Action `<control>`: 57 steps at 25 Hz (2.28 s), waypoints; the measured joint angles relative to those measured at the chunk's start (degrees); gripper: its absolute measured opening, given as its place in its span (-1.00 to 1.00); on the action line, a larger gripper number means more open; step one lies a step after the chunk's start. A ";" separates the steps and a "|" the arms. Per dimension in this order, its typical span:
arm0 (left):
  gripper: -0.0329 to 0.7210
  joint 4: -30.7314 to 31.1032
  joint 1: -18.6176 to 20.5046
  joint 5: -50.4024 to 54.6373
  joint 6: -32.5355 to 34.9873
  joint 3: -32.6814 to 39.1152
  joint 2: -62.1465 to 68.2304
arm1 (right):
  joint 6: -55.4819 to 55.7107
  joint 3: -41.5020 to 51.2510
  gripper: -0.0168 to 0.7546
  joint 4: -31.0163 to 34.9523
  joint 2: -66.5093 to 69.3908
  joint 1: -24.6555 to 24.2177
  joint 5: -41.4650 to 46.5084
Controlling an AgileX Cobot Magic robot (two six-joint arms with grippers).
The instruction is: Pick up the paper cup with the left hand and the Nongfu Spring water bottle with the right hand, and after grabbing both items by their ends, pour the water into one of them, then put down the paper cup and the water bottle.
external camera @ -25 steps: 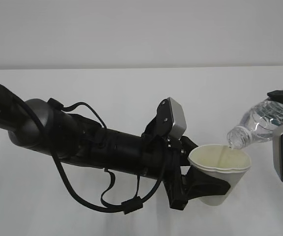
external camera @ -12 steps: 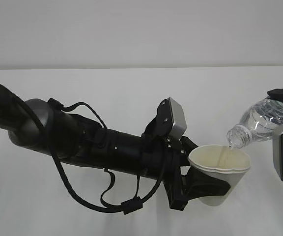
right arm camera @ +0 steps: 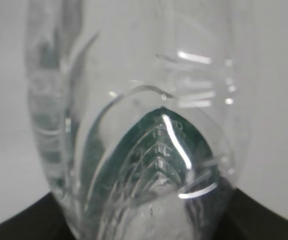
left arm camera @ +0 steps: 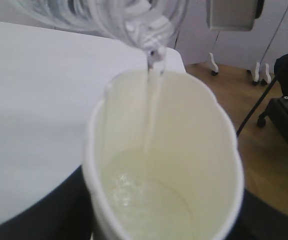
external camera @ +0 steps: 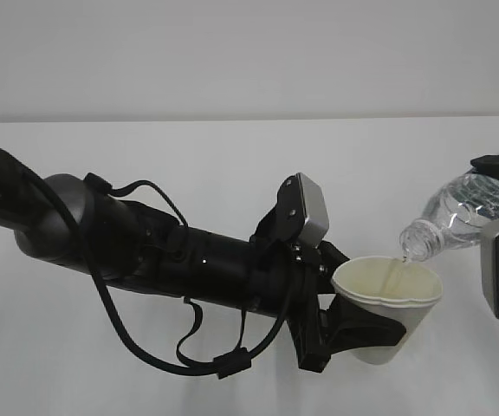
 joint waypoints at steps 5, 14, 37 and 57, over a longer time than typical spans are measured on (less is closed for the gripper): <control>0.22 0.00 0.00 0.00 0.00 0.00 0.00 | 0.00 0.00 0.09 0.00 0.00 0.00 -0.04; 0.22 0.00 0.00 0.00 0.00 0.00 0.00 | -0.25 0.00 0.09 0.00 0.00 0.00 -0.34; 0.22 0.07 0.00 0.00 0.00 0.00 0.00 | -1.34 0.00 0.09 0.00 0.00 0.00 -0.39; 0.22 0.07 0.00 0.00 0.00 0.00 0.00 | -1.47 0.00 0.09 -0.12 0.00 0.00 -0.48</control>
